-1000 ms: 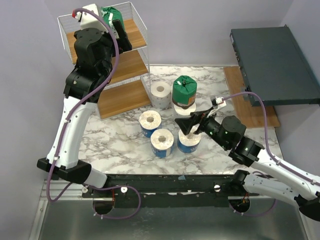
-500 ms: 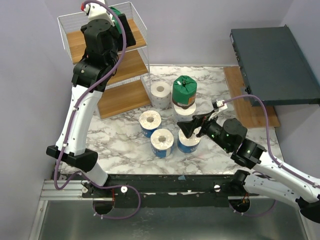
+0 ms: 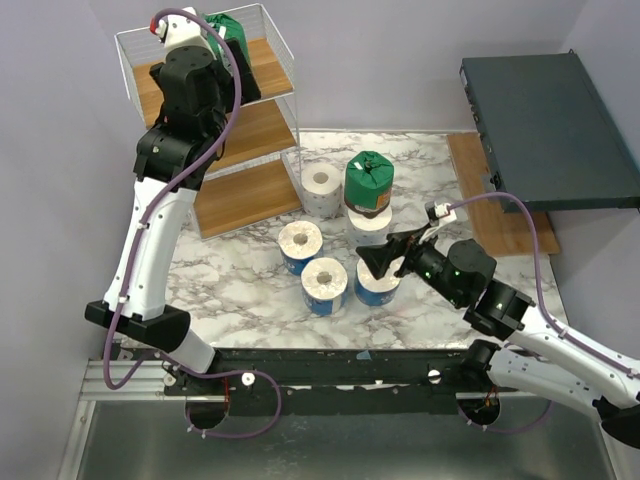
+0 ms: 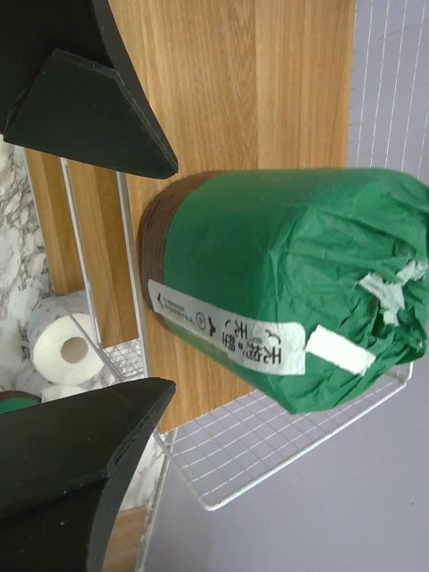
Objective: Place and organize the paper towels onto the shelf
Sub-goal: Place the paper towel on the shelf.
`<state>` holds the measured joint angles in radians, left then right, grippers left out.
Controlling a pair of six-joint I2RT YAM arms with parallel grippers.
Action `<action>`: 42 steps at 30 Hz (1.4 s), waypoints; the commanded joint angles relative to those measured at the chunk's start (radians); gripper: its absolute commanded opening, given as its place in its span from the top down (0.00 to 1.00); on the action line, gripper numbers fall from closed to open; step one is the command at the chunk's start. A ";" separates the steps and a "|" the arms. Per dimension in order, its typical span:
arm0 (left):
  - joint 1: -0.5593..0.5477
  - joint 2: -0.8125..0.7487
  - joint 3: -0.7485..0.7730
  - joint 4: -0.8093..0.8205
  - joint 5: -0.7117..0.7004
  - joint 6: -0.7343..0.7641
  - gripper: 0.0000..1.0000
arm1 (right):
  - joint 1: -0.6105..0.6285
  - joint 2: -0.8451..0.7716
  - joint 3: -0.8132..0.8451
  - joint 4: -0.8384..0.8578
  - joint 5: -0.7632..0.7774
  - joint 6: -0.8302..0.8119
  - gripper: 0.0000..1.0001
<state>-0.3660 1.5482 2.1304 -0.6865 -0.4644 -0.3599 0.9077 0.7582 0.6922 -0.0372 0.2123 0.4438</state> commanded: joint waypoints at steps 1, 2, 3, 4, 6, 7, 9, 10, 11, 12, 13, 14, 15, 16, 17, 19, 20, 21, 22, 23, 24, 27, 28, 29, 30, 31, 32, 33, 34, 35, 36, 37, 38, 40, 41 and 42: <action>0.025 0.007 0.040 -0.039 -0.037 0.011 0.01 | -0.002 -0.019 -0.021 -0.018 0.004 -0.007 0.00; 0.028 0.016 0.051 -0.040 -0.036 0.019 0.01 | -0.002 -0.020 -0.022 -0.018 0.005 -0.005 0.00; 0.030 0.032 0.071 -0.050 -0.035 0.025 0.01 | -0.003 -0.019 -0.023 -0.019 0.006 -0.005 0.00; 0.030 0.051 0.091 -0.059 -0.034 0.029 0.01 | -0.003 -0.017 -0.023 -0.018 0.005 -0.006 0.00; 0.033 0.075 0.119 -0.070 -0.027 0.035 0.01 | -0.002 -0.014 -0.023 -0.018 0.006 -0.004 0.00; 0.033 0.084 0.123 -0.068 -0.019 0.036 0.01 | -0.003 -0.012 -0.023 -0.016 0.004 -0.005 0.00; 0.035 0.096 0.127 -0.062 -0.005 0.035 0.01 | -0.002 -0.007 -0.022 -0.017 0.006 -0.007 0.00; 0.035 0.103 0.126 -0.058 0.000 0.035 0.01 | -0.003 -0.005 -0.020 -0.016 0.006 -0.008 0.00; 0.035 0.107 0.128 -0.056 0.007 0.033 0.01 | -0.002 -0.003 -0.020 -0.016 0.007 -0.010 0.00; 0.035 0.115 0.129 -0.054 0.013 0.033 0.01 | -0.003 -0.001 -0.020 -0.016 0.006 -0.012 0.00; 0.035 0.121 0.132 -0.054 0.017 0.032 0.02 | -0.002 0.000 -0.020 -0.016 0.008 -0.012 0.00; 0.035 0.131 0.137 -0.057 0.020 0.032 0.02 | -0.003 0.001 -0.021 -0.016 0.008 -0.012 0.00; 0.035 0.140 0.141 -0.058 0.021 0.032 0.02 | -0.003 0.003 -0.022 -0.016 0.009 -0.013 0.00; 0.036 0.148 0.145 -0.058 0.022 0.032 0.02 | -0.003 0.004 -0.021 -0.016 0.010 -0.013 0.00; 0.036 0.155 0.150 -0.058 0.023 0.031 0.02 | -0.003 0.003 -0.021 -0.016 0.010 -0.014 0.00; 0.040 0.166 0.155 -0.050 0.028 0.029 0.03 | -0.003 0.003 -0.021 -0.016 0.010 -0.015 0.00; 0.042 0.173 0.157 -0.046 0.031 0.029 0.03 | -0.003 0.003 -0.023 -0.018 0.012 -0.014 0.00; 0.044 0.179 0.161 -0.040 0.034 0.029 0.04 | -0.003 0.003 -0.023 -0.018 0.015 -0.016 0.00; 0.045 0.185 0.168 -0.036 0.038 0.029 0.04 | -0.003 0.003 -0.023 -0.018 0.015 -0.017 0.00; 0.047 0.193 0.175 -0.032 0.041 0.028 0.05 | -0.002 0.003 -0.023 -0.019 0.015 -0.016 0.00; 0.048 0.202 0.183 -0.027 0.047 0.029 0.05 | -0.003 0.003 -0.023 -0.021 0.015 -0.016 0.00; 0.048 0.218 0.199 -0.005 0.063 0.030 0.06 | -0.003 0.003 -0.027 -0.022 0.015 -0.014 0.00; 0.048 0.225 0.204 0.002 0.067 0.031 0.06 | -0.003 0.003 -0.029 -0.022 0.015 -0.012 0.00; 0.048 0.231 0.208 0.008 0.071 0.032 0.06 | -0.003 0.004 -0.031 -0.021 0.014 -0.011 0.00; 0.048 0.237 0.212 0.015 0.077 0.033 0.06 | -0.002 0.003 -0.031 -0.021 0.015 -0.011 0.00; 0.048 0.242 0.216 0.022 0.082 0.035 0.06 | -0.003 0.003 -0.034 -0.021 0.015 -0.008 0.00; 0.048 0.248 0.219 0.030 0.088 0.035 0.06 | -0.002 0.001 -0.035 -0.021 0.015 -0.007 0.00; 0.048 0.254 0.221 0.036 0.093 0.036 0.06 | -0.003 0.001 -0.036 -0.023 0.015 -0.007 0.00; 0.048 0.261 0.223 0.049 0.104 0.038 0.06 | -0.003 -0.001 -0.036 -0.024 0.016 -0.006 0.00; 0.048 0.267 0.223 0.060 0.113 0.041 0.06 | -0.003 0.000 -0.037 -0.024 0.016 -0.005 0.00; 0.048 0.275 0.223 0.075 0.124 0.045 0.06 | -0.003 0.000 -0.037 -0.024 0.015 -0.004 0.00; 0.048 0.286 0.229 0.084 0.132 0.047 0.05 | -0.002 0.000 -0.039 -0.025 0.015 -0.004 0.00; 0.048 0.296 0.239 0.088 0.133 0.048 0.05 | -0.003 0.000 -0.039 -0.027 0.015 -0.004 0.00; 0.048 0.325 0.271 0.085 0.134 0.049 0.05 | -0.003 0.000 -0.039 -0.029 0.016 -0.003 0.00; 0.048 0.338 0.285 0.088 0.137 0.049 0.05 | -0.003 0.000 -0.038 -0.032 0.018 -0.002 0.00; 0.048 0.346 0.290 0.093 0.141 0.048 0.05 | -0.002 -0.002 -0.040 -0.032 0.018 -0.002 0.00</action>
<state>-0.3187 1.8378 2.3611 -0.6365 -0.3847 -0.3210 0.9077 0.7601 0.6643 -0.0505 0.2131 0.4438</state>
